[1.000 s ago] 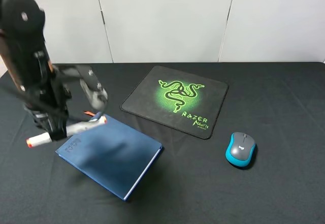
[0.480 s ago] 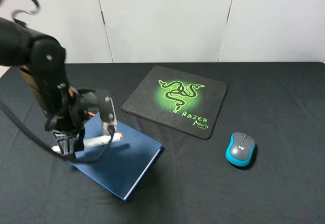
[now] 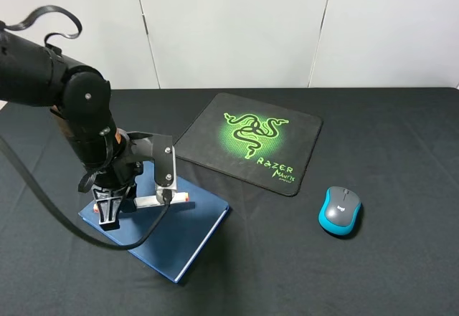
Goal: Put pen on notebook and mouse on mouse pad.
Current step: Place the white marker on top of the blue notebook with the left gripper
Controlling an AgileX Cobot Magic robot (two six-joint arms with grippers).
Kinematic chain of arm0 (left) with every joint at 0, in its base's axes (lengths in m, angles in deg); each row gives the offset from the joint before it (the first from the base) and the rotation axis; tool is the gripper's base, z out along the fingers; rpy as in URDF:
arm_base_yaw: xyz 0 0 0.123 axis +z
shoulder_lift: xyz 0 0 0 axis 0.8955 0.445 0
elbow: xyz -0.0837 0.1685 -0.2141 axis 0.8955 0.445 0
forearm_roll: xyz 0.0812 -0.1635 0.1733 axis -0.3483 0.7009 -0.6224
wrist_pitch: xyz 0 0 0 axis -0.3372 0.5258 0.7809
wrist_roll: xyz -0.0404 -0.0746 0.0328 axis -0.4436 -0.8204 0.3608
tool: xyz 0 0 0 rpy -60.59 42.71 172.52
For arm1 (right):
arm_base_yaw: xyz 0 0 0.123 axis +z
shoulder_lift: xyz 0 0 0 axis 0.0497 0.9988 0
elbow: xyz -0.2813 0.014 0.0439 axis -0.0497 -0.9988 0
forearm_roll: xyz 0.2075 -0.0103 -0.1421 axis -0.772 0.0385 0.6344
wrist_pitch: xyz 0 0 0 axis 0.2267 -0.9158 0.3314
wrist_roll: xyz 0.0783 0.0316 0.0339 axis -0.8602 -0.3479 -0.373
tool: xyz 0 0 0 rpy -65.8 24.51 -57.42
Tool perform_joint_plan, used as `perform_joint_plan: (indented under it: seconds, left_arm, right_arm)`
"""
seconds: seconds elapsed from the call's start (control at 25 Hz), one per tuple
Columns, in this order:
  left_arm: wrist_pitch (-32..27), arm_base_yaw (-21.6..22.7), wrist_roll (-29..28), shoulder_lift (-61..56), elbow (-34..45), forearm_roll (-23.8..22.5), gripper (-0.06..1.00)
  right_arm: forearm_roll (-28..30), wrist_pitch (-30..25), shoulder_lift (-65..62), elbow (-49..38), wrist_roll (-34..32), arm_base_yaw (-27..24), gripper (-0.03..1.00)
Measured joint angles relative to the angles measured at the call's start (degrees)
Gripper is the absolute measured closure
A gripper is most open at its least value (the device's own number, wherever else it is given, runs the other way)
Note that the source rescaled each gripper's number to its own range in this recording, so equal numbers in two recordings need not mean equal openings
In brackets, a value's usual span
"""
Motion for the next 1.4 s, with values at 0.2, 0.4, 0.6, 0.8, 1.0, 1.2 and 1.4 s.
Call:
perform_joint_plan:
  seconds: [0.2,0.4,0.6,0.8,1.0,1.2,1.4]
  left_arm:
    - [1.2,0.0,0.4,1.5,0.0,0.1,0.94]
    - [1.5,0.0,0.5,1.5,0.0,0.1,0.94]
    - [1.6,0.0,2.2,1.5,0.0,0.1,0.58]
    - [1.6,0.0,2.2,1.5,0.0,0.2,0.01]
    - [1.6,0.0,2.3,1.5,0.0,0.2,-0.05]
    - [-2.9,0.0,2.2,-0.1,-1.1,0.2,-0.06]
    - [-10.8,0.0,-2.1,-5.1,-3.9,0.1,-0.06]
  right_arm:
    - [0.0,0.0,0.0,0.0,0.0,0.0,-0.03]
    - [0.0,0.0,0.0,0.0,0.0,0.0,-0.03]
    - [0.0,0.0,0.0,0.0,0.0,0.0,-0.03]
    - [0.0,0.0,0.0,0.0,0.0,0.0,-0.03]
    - [0.0,0.0,0.0,0.0,0.0,0.0,-0.03]
    - [0.0,-0.1,0.0,0.0,0.0,0.0,-0.03]
    - [0.0,-0.1,0.0,0.0,0.0,0.0,-0.03]
